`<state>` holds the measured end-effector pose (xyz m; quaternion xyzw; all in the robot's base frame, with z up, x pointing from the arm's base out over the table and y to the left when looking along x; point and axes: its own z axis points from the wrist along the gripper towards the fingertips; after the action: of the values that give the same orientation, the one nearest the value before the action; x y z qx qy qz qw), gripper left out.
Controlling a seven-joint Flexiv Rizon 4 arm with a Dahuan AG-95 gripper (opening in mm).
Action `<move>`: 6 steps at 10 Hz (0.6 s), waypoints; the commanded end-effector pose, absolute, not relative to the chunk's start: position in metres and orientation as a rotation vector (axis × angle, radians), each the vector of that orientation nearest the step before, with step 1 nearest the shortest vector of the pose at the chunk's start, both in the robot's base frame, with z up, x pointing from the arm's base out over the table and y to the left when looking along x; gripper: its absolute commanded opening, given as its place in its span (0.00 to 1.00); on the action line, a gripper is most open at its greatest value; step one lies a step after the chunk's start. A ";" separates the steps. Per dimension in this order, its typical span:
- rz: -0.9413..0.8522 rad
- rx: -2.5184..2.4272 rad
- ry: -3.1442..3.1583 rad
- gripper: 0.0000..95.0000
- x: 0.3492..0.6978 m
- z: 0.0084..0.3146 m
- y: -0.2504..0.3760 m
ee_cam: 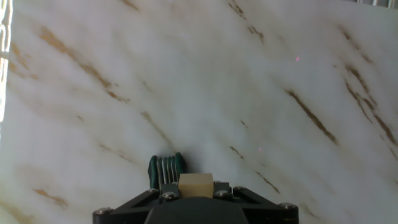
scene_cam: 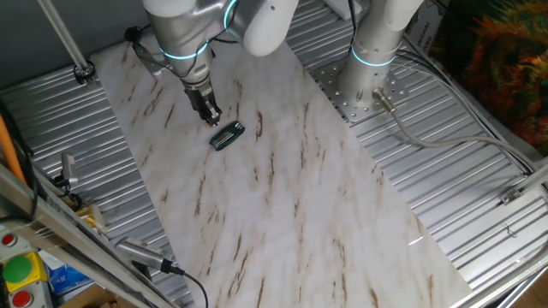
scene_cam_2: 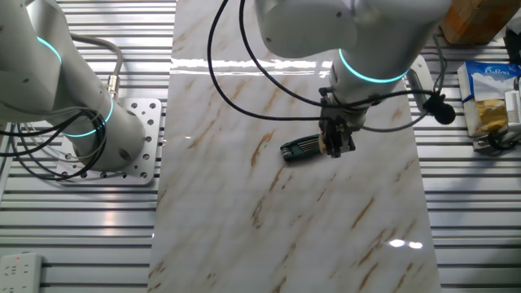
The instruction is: Pick up the small block on the left and move it to the right
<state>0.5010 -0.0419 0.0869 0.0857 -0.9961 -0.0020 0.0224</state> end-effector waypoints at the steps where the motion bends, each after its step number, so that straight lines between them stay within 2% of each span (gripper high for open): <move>1: 0.010 0.294 -3.087 0.00 0.501 0.087 -0.042; 3: 0.001 0.288 -3.090 0.00 0.502 0.090 -0.035; 6: 0.011 0.226 -3.091 0.00 0.508 0.087 0.009</move>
<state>0.5078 0.0099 0.0884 0.0730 -0.9971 0.0036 0.0213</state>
